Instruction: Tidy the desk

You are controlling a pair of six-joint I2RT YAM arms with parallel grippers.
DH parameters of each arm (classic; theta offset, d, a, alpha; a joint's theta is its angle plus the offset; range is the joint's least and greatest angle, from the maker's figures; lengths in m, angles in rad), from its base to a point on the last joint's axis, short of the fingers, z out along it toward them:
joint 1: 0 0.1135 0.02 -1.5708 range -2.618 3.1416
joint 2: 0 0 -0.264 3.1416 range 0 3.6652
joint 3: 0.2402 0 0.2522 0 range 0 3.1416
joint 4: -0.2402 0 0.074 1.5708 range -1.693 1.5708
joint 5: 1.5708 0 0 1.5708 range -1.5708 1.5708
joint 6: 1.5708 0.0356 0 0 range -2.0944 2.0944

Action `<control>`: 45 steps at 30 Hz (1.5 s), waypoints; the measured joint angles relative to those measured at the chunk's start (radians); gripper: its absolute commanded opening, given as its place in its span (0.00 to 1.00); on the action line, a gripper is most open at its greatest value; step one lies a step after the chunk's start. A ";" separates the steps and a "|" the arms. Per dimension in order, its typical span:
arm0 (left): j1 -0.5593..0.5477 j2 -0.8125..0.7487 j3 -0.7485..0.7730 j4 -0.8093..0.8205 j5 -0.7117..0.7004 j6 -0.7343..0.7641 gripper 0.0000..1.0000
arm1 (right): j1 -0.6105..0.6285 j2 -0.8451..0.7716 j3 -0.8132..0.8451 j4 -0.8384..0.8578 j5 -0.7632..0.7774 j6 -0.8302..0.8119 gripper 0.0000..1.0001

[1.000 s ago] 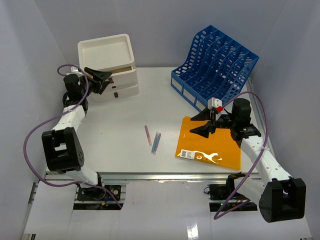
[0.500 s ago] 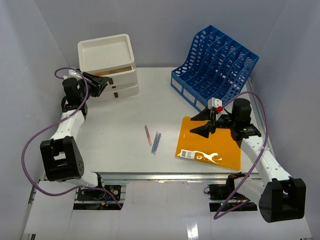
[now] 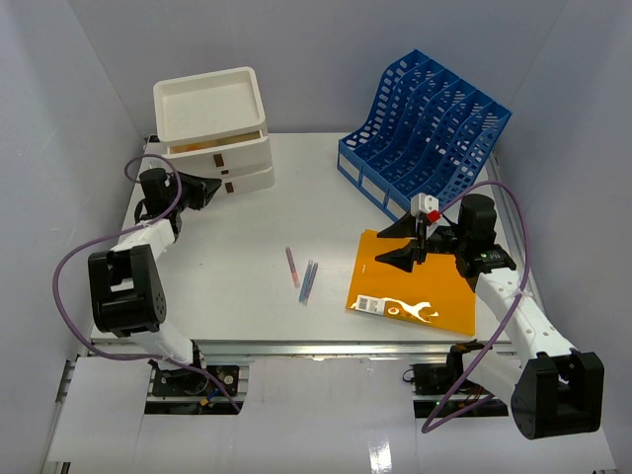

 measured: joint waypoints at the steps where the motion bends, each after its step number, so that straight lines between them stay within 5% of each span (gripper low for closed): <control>1: 0.000 0.024 0.016 0.001 -0.001 -0.009 0.30 | 0.000 0.000 0.000 0.000 0.000 -0.001 0.64; 13: 0.000 0.132 0.215 -0.020 -0.022 -0.043 0.65 | -0.001 0.001 0.000 -0.001 0.004 -0.007 0.64; 26: 0.007 0.152 0.217 -0.007 0.006 0.024 0.67 | -0.008 0.003 0.000 -0.001 0.007 -0.009 0.64; 45: 0.008 0.046 0.016 0.019 0.073 0.489 0.70 | -0.012 0.006 0.000 -0.004 0.010 -0.019 0.64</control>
